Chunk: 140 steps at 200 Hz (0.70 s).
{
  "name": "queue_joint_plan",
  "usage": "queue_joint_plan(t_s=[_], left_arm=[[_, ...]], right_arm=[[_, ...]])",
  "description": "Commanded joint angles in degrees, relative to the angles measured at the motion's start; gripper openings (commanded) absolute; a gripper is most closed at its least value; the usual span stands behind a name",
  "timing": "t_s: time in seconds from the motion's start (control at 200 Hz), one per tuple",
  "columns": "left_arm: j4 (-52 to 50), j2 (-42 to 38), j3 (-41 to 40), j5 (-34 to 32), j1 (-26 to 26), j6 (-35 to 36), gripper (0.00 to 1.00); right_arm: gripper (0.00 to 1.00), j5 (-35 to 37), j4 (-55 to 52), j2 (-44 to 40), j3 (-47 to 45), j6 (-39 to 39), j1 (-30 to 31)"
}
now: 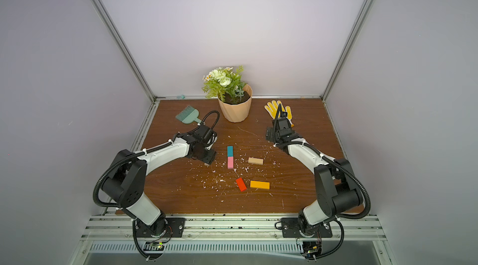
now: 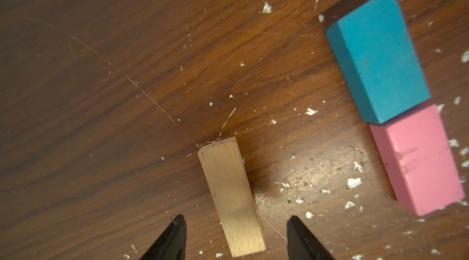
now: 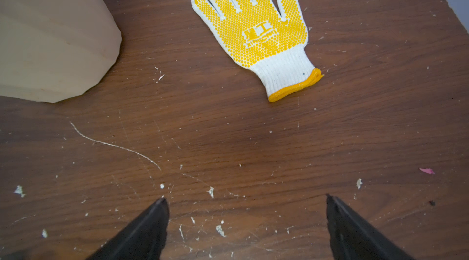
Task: Assemble the letter t with building blocks
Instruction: Pick up the building block from the center of the board.
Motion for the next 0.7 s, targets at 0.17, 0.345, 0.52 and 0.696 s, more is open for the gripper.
queue_joint_plan(t_s=[0.17, 0.345, 0.52, 0.696], left_arm=[[-2.7, 2.2, 1.5, -1.2, 1.6, -0.5, 0.55], [-3.5, 4.2, 2.4, -1.4, 1.8, -0.2, 0.55], [-3.6, 6.2, 3.6, -0.3, 1.8, 0.3, 0.52], [-4.5, 9.4, 4.9, -0.1, 1.9, 1.0, 0.34]], right_arm=[[0.99, 0.0, 2.1, -0.4, -0.1, 0.0, 0.0], [0.99, 0.0, 2.3, -0.8, -0.5, 0.1, 0.0], [0.99, 0.2, 2.4, -1.3, -1.1, 0.2, 0.0], [0.99, 0.0, 2.6, -1.5, -1.5, 0.6, 0.0]])
